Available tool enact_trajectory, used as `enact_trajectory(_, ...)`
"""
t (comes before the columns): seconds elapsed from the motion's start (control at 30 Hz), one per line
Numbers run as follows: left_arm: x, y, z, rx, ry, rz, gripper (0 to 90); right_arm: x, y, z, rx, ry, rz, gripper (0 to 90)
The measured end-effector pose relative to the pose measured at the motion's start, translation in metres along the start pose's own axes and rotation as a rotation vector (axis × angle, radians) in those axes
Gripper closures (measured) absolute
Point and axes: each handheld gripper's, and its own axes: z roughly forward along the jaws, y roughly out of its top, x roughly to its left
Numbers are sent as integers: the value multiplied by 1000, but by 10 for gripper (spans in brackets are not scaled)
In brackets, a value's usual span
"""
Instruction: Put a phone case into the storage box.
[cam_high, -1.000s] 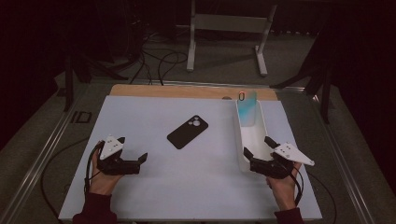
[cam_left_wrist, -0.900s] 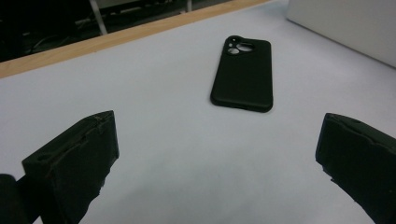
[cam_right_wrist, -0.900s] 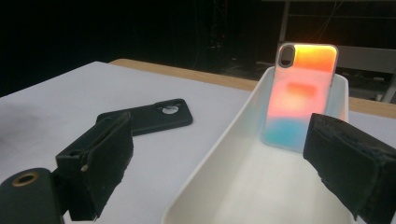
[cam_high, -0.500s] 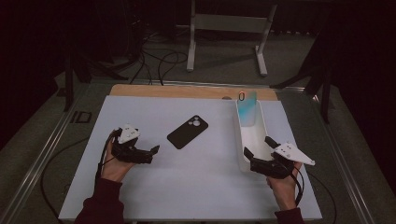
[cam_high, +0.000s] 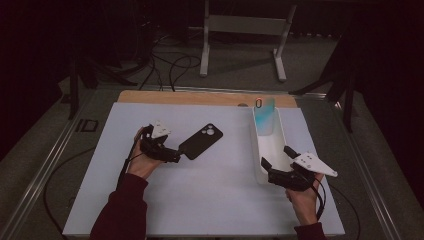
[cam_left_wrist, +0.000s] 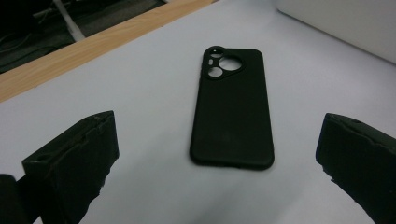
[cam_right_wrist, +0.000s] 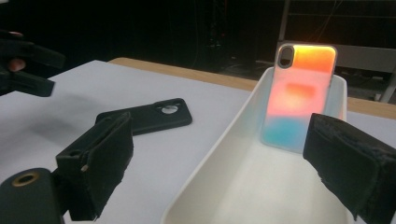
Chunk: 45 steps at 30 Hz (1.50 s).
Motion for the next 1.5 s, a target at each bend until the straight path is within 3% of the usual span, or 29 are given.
enact_trajectory(0.13,-1,3,14,5,8,18,0,0,0,0,1,3,-2,82)
enact_trajectory(0.27,1,4,28,29,-1,9,0,0,0,0,0,3,-3,82)
enact_trajectory(0.93,-1,-1,90,210,-50,3,0,3,0,2,5,10,-4,82)
enact_trajectory(1.03,-2,-1,97,225,-77,-17,0,3,0,3,6,11,-3,82)
enact_trajectory(1.2,-9,3,108,270,-94,0,0,4,0,3,8,16,-4,82)
enact_trajectory(1.5,-12,7,115,317,-86,-4,3,3,1,2,1,14,-3,82)
